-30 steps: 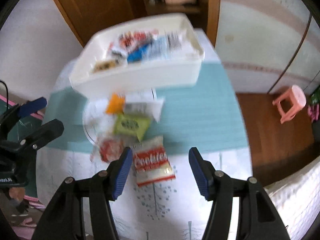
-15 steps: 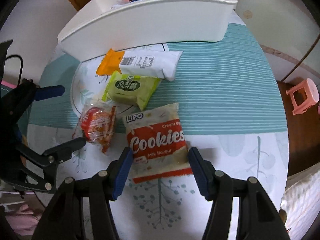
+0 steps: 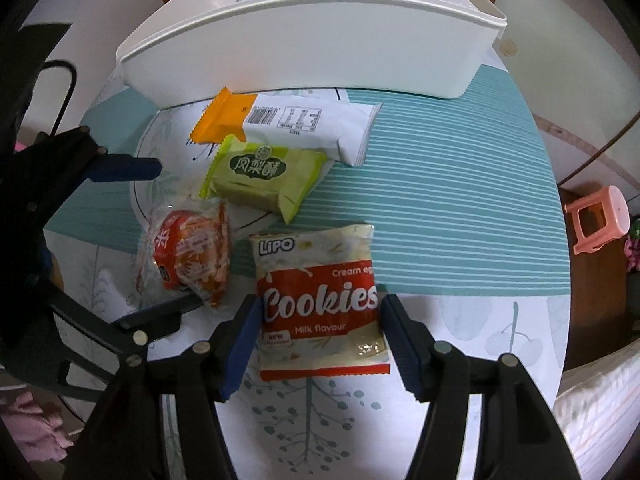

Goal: Organize snacks
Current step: 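Grasp the red-labelled pastry bag with the left tool while the right tool grasps the cookies bag, then carry both bags into the white tray and open both tools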

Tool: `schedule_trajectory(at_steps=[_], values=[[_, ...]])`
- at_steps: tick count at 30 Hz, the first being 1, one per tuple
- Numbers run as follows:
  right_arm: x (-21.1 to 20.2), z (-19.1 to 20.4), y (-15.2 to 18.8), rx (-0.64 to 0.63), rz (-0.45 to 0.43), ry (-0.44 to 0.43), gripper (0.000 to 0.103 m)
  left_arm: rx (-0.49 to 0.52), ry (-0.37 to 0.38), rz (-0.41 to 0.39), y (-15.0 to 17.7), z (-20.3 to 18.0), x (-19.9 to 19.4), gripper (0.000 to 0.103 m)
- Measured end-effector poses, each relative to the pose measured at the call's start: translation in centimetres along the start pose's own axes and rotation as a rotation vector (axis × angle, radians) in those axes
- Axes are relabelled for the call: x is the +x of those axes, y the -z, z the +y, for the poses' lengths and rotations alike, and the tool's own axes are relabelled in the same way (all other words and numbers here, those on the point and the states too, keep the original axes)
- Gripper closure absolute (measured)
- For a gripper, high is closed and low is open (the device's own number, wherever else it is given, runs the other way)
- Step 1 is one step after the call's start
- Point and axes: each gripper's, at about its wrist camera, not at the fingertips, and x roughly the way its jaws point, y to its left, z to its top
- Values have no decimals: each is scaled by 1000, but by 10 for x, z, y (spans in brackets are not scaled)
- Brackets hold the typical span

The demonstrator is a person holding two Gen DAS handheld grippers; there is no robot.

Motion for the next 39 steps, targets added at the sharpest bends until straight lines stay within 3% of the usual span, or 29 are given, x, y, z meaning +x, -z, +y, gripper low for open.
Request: schedule_trajectory(at_steps=[4, 7, 8, 11, 12, 21, 29, 32, 39], values=[[2, 8, -3, -24, 8, 2, 35, 7, 11, -4, -5, -6, 4, 17], [3, 9, -5, -28, 5, -1, 36, 4, 63, -5, -6, -9, 2, 34], [3, 9, -5, -32, 3, -1, 40, -5, 90, -5, -5, -10, 2, 48], [-1, 2, -4, -54, -18, 22, 57, -40, 90, -8, -3, -10, 0, 53], [-1, -1, -3, -47, -19, 12, 57, -49, 88, -12, -3, -10, 0, 56], [-11, -14, 4, 13, -14, -29, 58, -226, 22, -4, 24, 0, -15, 57], [-47, -13, 3, 46, -99, -106, 58, -414, 2, -4, 33, 22, -48, 57], [-62, -15, 1, 52, -145, -131, 58, -456, -21, -47, 33, 27, -77, 57], [-116, -16, -30, 41, -287, -172, 58, -544, -152, -209, -11, 74, -152, 57]])
